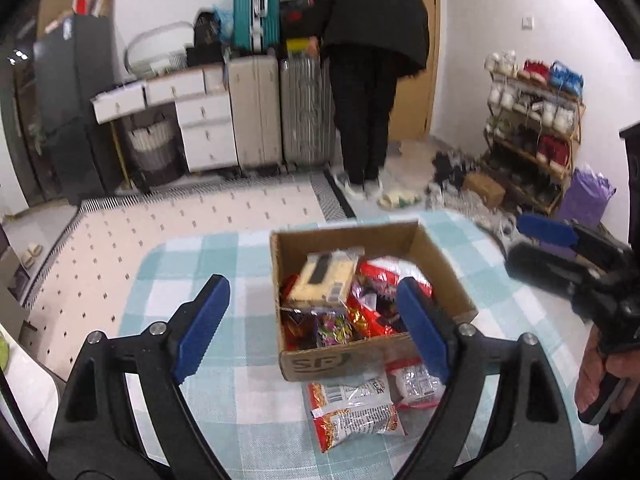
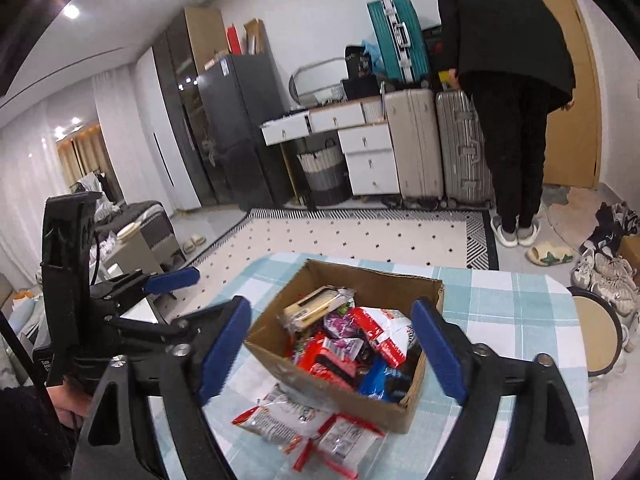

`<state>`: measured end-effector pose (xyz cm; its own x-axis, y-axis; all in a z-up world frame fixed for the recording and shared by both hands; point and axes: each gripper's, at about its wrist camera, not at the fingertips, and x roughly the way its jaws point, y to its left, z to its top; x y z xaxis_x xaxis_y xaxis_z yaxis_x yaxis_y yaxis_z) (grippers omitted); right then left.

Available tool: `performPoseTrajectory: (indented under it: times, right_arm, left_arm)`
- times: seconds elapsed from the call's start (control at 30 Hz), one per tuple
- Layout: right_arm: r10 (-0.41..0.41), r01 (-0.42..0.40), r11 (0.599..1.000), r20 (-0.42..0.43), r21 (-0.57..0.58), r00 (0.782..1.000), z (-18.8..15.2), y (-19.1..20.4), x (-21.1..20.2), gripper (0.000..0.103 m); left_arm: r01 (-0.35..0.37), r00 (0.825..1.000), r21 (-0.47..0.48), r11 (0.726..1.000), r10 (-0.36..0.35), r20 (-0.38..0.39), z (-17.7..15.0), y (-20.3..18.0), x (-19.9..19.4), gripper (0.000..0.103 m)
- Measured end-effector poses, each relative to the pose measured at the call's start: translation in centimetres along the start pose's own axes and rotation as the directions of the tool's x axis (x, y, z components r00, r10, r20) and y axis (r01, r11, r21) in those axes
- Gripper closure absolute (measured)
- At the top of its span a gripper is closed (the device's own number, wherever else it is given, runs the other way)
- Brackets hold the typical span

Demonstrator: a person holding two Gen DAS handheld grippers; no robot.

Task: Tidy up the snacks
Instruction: 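Withdraw both open grippers toward the two white noodle snack bags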

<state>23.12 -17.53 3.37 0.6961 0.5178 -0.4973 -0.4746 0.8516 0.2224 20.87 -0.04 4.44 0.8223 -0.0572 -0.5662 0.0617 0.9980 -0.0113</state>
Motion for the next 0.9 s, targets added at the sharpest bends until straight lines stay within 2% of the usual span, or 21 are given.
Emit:
performPoseTrajectory:
  times: [0.1, 0.27, 0.5, 0.73, 0.83, 0.9]
  right_arm:
    - [-0.003, 0.003, 1.0, 0.039, -0.001, 0.999, -1.0, 1.1, -2.0, 0.011]
    - [-0.025, 0.028, 0.999, 0.087, -0.029, 0.996, -3.2, 3.4, -4.5, 0.007]
    - [-0.028, 0.033, 0.999, 0.141, -0.029, 0.99, -6.6, 5.3, -6.5, 0.001]
    - [-0.092, 0.094, 0.995, 0.124, -0.014, 0.988, -11.3, 5.5, -6.3, 0.001]
    - [-0.113, 0.113, 0.994, 0.088, 0.01, 0.99, -13.2, 4.8, -5.4, 0.001]
    - [-0.114, 0.113, 0.993, 0.06, 0.031, 0.992, -14.2, 4.3, -4.8, 0.001]
  left_arm:
    - [-0.014, 0.999, -0.026, 1.0, 0.015, 0.045, -1.0, 0.6, -2.4, 0.001]
    - [0.005, 0.998, -0.069, 0.998, 0.0, 0.07, -2.8, 1.8, -5.8, 0.001]
    - [-0.008, 0.997, -0.109, 0.994, 0.017, 0.076, -5.6, 2.4, -7.8, 0.001]
    - [-0.031, 0.998, -0.152, 0.988, 0.039, 0.047, -9.8, 3.1, -7.5, 0.001]
    - [-0.047, 0.998, -0.152, 0.987, 0.053, 0.033, -11.5, 3.0, -6.9, 0.001]
    - [-0.03, 0.999, -0.165, 0.986, 0.034, 0.017, -12.5, 3.0, -6.2, 0.001]
